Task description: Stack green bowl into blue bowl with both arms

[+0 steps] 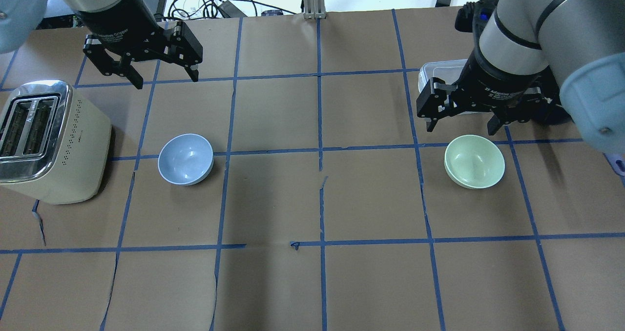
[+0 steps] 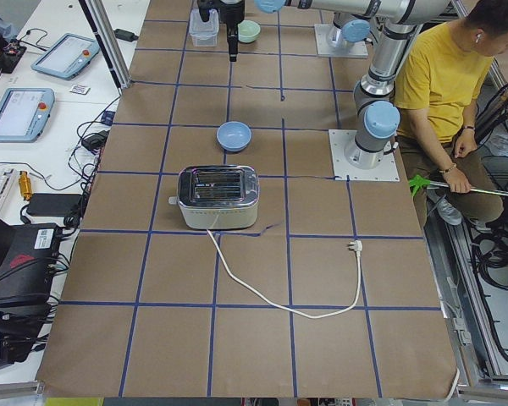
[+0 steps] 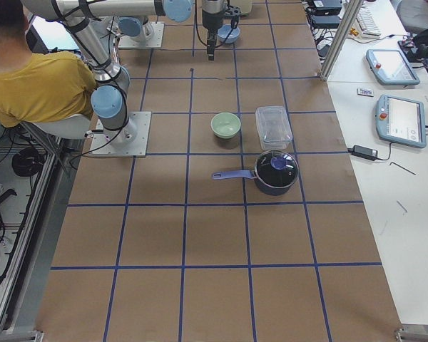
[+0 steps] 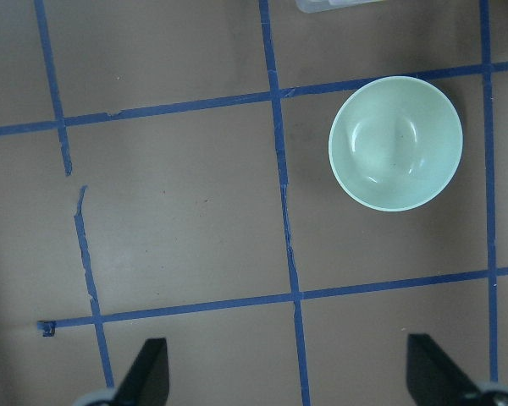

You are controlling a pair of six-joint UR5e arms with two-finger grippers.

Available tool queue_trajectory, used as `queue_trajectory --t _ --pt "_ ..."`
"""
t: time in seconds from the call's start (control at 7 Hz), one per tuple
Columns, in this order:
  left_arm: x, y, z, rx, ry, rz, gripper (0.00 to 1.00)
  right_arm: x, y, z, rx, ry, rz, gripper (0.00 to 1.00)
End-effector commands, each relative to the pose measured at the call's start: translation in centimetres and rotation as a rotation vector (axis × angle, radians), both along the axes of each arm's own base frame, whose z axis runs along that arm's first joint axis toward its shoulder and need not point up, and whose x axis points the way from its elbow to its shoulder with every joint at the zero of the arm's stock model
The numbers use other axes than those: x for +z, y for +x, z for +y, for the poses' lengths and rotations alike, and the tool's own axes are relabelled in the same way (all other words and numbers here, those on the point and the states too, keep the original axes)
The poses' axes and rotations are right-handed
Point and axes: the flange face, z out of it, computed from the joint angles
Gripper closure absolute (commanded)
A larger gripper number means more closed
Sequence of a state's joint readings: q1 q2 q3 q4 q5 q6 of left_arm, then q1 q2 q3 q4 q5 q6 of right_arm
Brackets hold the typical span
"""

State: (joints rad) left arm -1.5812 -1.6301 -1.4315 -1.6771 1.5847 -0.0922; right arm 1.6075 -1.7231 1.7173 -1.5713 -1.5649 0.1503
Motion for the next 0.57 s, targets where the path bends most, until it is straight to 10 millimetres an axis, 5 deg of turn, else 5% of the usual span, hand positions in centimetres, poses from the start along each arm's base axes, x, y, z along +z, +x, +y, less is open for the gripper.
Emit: queue_trajectory --t 0.0,0.43 --pt "0.01 0.10 -0.06 -0.001 -0.002 -0.004 0.00 -0.17 0.00 0.04 -0.003 0.006 0.000 0.00" --pt "-0.06 0.40 -0.02 0.002 0.000 -0.018 0.00 -0.23 -0.06 -0.03 -0.001 0.008 0.000 0.00"
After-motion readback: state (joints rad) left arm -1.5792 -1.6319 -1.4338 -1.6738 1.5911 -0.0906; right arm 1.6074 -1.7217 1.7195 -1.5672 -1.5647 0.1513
